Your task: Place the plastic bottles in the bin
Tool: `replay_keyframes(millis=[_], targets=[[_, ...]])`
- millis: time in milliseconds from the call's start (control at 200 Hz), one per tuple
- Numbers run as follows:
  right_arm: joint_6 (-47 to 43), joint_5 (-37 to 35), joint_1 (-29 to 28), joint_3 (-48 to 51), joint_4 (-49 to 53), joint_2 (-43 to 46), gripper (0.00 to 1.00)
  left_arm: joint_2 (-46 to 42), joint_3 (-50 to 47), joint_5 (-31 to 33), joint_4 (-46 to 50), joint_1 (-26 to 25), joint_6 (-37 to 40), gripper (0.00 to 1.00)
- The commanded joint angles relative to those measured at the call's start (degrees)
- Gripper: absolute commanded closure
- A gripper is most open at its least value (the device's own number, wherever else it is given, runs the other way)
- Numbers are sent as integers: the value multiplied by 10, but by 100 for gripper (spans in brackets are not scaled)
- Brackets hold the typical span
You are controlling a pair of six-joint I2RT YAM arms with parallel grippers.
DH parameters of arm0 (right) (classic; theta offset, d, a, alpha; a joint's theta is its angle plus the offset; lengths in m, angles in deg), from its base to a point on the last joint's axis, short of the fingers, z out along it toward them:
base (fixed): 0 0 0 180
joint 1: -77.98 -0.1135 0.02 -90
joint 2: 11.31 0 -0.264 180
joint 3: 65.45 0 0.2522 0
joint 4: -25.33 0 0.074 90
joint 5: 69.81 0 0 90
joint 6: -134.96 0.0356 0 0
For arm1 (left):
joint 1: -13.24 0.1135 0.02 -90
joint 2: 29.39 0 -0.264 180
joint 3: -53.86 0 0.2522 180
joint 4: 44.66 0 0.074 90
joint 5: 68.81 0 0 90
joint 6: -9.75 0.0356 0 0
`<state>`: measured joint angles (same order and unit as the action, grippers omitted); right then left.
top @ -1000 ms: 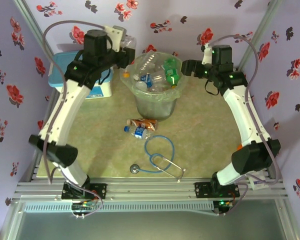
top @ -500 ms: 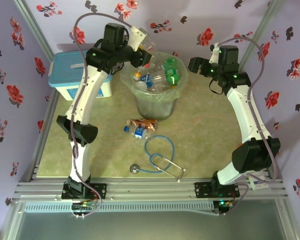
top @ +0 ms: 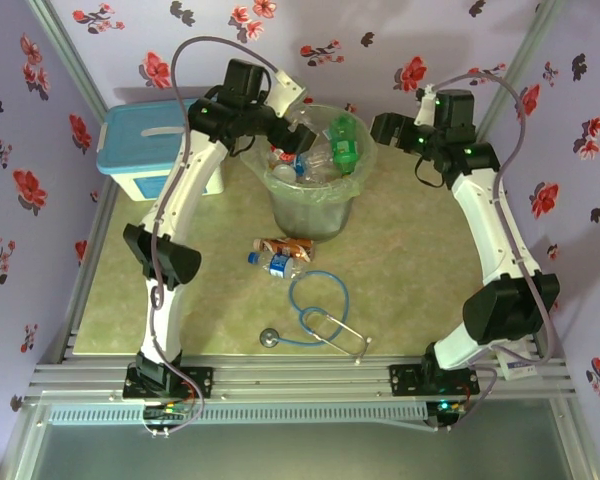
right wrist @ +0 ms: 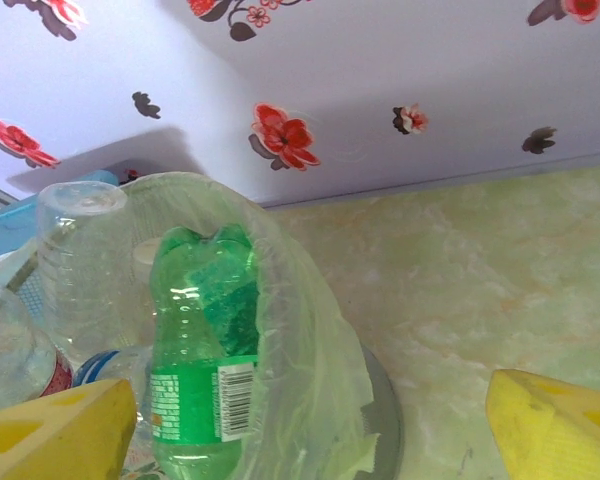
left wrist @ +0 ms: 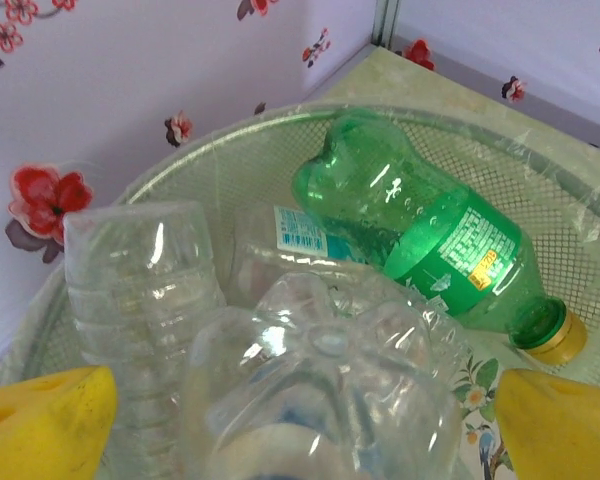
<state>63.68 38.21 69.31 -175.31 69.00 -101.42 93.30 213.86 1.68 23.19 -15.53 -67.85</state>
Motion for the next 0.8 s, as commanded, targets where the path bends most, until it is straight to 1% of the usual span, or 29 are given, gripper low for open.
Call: replay_keyframes(millis=[0, 50, 120, 170, 225, 390, 440, 495, 610, 795], targets=[[12, 4, -19, -27, -21, -18, 9, -65, -46, 10, -66, 0, -54, 4], [13, 1, -23, -31, -23, -24, 9, -90, -82, 28, -106, 1, -80, 10], [13, -5, -28, -36, -21, -34, 10, -115, -127, 61, -145, 1, -103, 21], [11, -6, -33, -40, -19, -40, 10, -122, -145, 71, -163, 1, -109, 28], [10, -6, -39, -44, -15, -48, 11, -116, -145, 71, -164, 1, -114, 35], [3, -8, -51, -50, -7, -58, 11, -69, -116, 74, -142, -2, -123, 61], [1, -9, -52, -50, -5, -58, 11, -59, -116, 79, -141, -3, -124, 67], [-2, -11, -53, -50, -2, -57, 11, -49, -118, 83, -139, -4, -124, 71], [-5, -13, -53, -49, 1, -59, 11, -32, -134, 83, -147, -7, -126, 76], [-6, -11, -56, -52, 2, -66, 12, -13, -161, 85, -160, -5, -139, 80]])
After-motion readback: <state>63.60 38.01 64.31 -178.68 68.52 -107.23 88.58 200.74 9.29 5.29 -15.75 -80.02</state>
